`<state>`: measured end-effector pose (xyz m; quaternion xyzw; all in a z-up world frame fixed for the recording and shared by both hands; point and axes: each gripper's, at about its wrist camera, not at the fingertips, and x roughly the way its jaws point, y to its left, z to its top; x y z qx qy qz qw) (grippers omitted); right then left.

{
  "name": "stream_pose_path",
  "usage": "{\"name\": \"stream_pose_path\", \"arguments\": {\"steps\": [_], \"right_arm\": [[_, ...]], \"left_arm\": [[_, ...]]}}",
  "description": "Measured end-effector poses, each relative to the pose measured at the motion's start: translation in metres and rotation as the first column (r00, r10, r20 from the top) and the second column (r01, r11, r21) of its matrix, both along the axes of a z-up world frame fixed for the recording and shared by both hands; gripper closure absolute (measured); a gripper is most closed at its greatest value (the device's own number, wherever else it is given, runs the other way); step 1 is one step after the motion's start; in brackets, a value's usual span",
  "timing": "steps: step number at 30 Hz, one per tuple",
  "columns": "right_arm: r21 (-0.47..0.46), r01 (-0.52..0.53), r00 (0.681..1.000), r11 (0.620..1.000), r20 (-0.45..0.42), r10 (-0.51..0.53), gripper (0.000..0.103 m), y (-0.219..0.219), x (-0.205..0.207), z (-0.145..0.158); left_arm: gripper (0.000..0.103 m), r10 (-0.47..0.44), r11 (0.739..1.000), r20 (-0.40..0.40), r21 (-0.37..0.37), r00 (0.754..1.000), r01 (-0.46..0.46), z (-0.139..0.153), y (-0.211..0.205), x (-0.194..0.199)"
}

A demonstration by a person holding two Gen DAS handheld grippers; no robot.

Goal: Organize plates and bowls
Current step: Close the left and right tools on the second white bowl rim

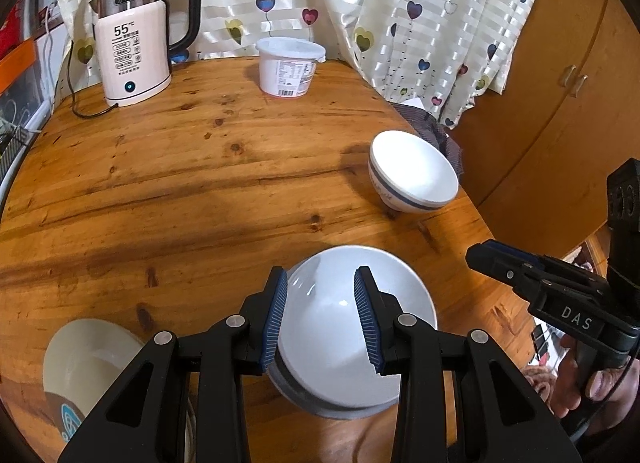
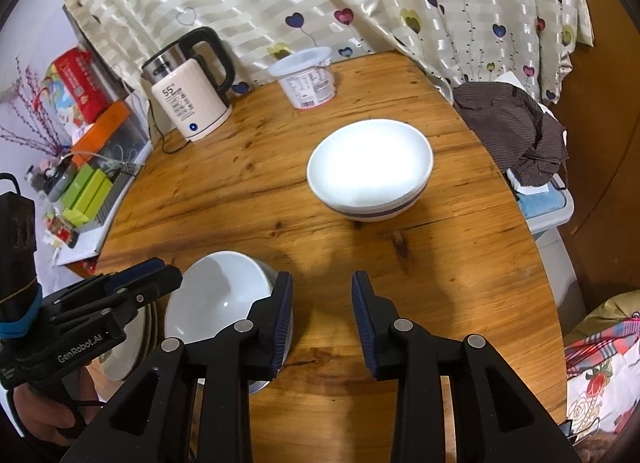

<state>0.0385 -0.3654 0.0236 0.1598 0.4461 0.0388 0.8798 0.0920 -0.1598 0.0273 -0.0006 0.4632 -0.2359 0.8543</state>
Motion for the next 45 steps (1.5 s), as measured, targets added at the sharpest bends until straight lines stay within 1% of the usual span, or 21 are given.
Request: {"name": "stream_pose_path", "arguments": {"steps": [11, 26, 32, 39, 45], "right_arm": [[0.005, 0.048, 0.999, 0.999, -0.004, -0.048, 0.073, -0.021, 0.008, -0.003], [0.018, 0.12, 0.993, 0.993, 0.006, -0.121, 0.073, -0.056, 0.033, -0.007], [0.03, 0.137, 0.991, 0.99, -0.006, -0.137, 0.073, -0.065, 0.046, -0.014], [0.036, 0.147, 0.989, 0.988, -0.011, -0.147, 0.073, -0.074, 0.06, -0.021], [0.042, 0.158, 0.987, 0.987, -0.021, -0.157, 0.073, -0.081, 0.071, -0.028]], "left_arm": [[0.067, -0.035, 0.999, -0.001, 0.01, 0.999, 0.035, 0.0, -0.021, 0.016], [0.067, -0.104, 0.994, -0.01, 0.019, 0.995, 0.104, 0.003, -0.068, 0.053], [0.067, -0.116, 0.993, -0.031, 0.019, 0.993, 0.117, -0.001, -0.083, 0.07], [0.067, -0.139, 0.99, -0.062, 0.003, 0.988, 0.14, -0.01, -0.099, 0.085], [0.067, -0.133, 0.991, -0.088, -0.01, 0.987, 0.132, -0.018, -0.106, 0.098]]}}
